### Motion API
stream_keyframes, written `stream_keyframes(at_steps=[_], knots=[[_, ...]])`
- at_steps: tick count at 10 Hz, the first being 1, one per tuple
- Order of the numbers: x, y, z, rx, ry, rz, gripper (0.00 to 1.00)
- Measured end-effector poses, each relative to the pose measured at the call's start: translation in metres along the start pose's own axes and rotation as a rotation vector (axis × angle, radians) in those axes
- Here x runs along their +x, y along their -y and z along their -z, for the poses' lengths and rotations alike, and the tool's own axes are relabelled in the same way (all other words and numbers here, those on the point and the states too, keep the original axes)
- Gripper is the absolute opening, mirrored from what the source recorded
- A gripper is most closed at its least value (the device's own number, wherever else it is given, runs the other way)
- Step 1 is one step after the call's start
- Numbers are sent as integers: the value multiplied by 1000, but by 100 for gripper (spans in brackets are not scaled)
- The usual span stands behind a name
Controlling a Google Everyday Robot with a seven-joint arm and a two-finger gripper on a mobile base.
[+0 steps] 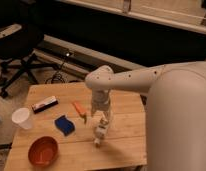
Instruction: Place the bottle in the ceramic bowl
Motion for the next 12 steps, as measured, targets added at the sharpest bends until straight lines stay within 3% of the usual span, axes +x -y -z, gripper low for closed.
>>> stream_keyframes(at_steps=[4,8,11,12], knots=[[-16,15,-29,-23,48,-39,65],[-15,18,-56,-44,99,-65,63],[-10,7,-62,-62,109,-74,41],[-4,-5,-63,-58,105,-60,26]])
